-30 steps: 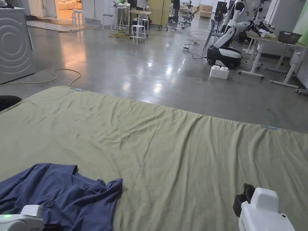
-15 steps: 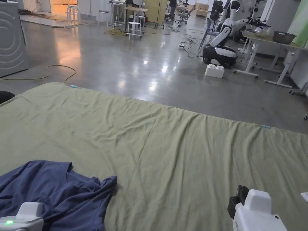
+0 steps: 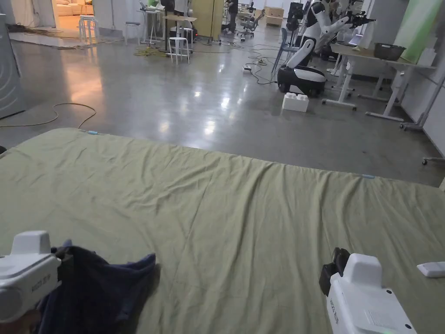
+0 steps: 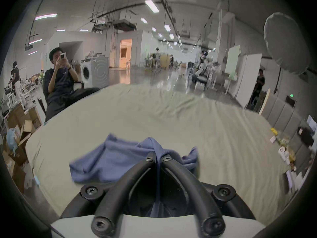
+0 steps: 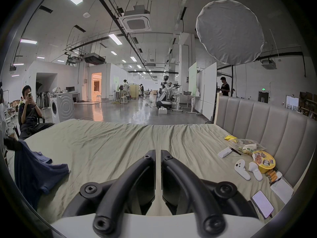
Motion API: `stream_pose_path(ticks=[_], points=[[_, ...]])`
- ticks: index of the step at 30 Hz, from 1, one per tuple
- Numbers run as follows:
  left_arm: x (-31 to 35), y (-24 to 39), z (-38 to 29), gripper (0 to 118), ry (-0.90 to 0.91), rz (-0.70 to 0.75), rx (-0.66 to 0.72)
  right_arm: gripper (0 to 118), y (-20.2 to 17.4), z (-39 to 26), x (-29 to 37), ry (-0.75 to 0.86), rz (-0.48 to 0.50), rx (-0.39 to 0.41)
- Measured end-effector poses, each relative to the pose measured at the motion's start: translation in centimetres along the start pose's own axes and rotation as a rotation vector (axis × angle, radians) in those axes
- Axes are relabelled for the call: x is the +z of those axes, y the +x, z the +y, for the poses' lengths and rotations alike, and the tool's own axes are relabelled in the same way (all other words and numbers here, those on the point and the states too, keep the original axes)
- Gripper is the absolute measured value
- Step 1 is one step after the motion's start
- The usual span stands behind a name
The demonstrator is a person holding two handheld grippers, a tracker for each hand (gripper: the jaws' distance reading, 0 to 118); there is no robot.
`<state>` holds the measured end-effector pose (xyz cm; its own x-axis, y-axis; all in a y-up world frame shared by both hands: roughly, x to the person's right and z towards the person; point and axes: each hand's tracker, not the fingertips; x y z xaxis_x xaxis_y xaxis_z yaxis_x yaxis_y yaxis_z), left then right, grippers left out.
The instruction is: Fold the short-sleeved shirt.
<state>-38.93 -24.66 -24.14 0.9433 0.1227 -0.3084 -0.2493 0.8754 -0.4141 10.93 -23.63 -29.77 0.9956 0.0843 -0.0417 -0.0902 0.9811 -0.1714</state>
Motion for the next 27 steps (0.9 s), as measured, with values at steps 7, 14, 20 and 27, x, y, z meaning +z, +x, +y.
stream_pose_path(ticks=[7,14,20,27], points=[[3.9,7.7,6.1,4,0.139,-0.126,-0.102,6,1.4,0.7,0.9,0.029,-0.013,-0.010],[4.2,16.6,8.3,4,0.179,-0.269,-0.137,6,3.7,0.9,1.6,0.050,-0.048,-0.009],[4.1,25.2,7.9,4,0.201,-0.463,-0.174,6,6.2,1.1,2.4,0.060,-0.093,-0.019],[4.7,33.6,2.7,4,0.101,-0.629,-0.204,6,9.0,0.9,3.5,0.062,-0.158,-0.027]])
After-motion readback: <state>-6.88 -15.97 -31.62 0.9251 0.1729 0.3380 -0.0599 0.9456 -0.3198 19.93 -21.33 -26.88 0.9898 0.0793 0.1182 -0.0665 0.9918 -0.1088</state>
